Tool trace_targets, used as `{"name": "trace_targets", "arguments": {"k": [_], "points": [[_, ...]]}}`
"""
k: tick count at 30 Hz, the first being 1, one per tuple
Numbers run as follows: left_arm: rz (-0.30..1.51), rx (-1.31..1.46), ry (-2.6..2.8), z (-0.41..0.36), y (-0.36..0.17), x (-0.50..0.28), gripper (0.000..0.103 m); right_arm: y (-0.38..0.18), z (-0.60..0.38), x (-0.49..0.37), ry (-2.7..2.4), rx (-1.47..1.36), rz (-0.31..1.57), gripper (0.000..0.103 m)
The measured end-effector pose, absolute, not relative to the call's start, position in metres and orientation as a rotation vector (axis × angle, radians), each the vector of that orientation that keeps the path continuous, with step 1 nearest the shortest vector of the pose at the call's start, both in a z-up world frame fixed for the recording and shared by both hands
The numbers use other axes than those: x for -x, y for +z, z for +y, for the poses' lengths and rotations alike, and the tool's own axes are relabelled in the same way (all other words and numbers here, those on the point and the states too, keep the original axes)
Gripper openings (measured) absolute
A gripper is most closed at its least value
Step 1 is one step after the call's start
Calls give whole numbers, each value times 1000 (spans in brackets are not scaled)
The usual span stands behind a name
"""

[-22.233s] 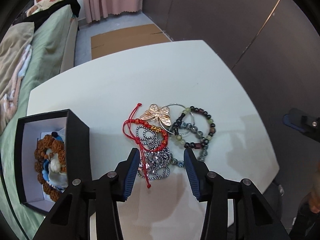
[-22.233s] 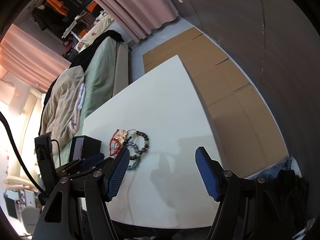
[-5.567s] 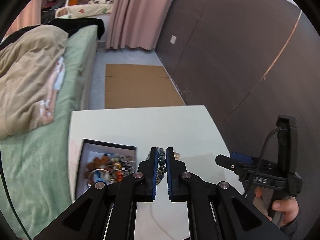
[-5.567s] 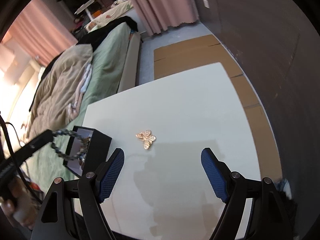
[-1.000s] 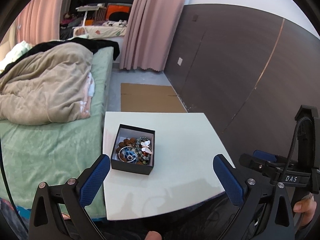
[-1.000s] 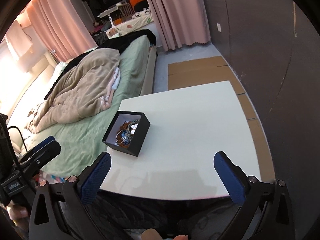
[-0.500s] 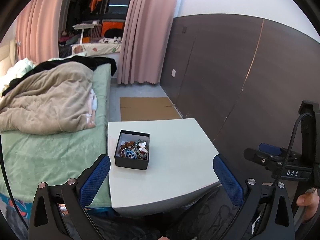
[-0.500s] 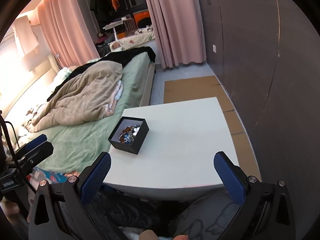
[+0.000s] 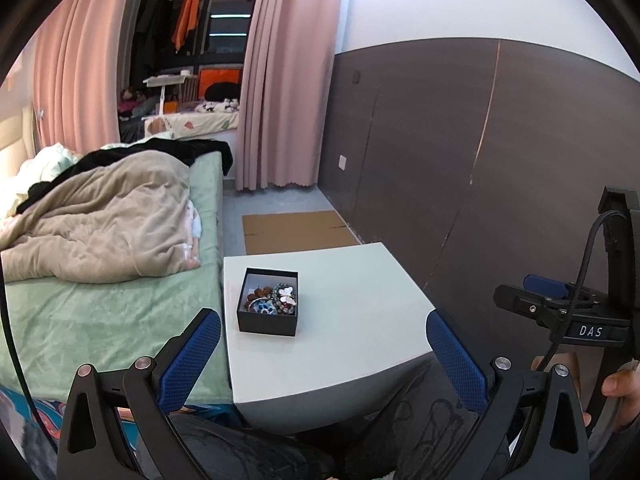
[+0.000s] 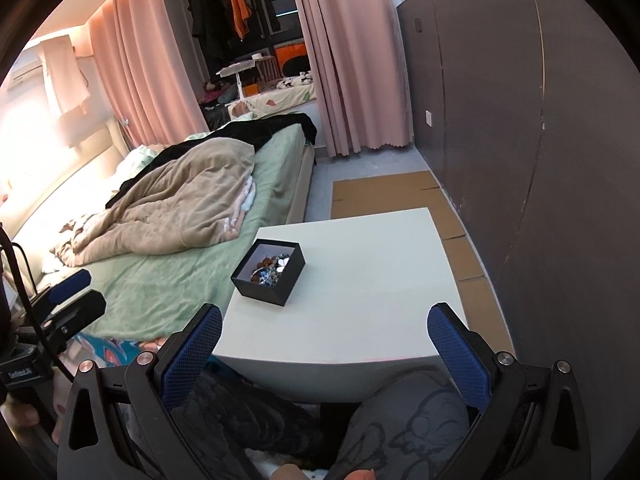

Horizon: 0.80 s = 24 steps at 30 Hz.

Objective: Organize jewelry

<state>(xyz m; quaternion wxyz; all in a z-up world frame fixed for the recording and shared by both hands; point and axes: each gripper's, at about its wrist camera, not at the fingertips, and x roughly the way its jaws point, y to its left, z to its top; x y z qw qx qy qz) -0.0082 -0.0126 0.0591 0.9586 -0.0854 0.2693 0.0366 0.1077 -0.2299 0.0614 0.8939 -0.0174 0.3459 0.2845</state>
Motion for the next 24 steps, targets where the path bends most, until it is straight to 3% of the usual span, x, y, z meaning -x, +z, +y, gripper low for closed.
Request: {"name": "trace_targets", "arguments": {"k": [24], "points": [[516, 162, 81, -22, 59, 28, 102, 64, -244, -83, 606, 34, 672, 103]]}}
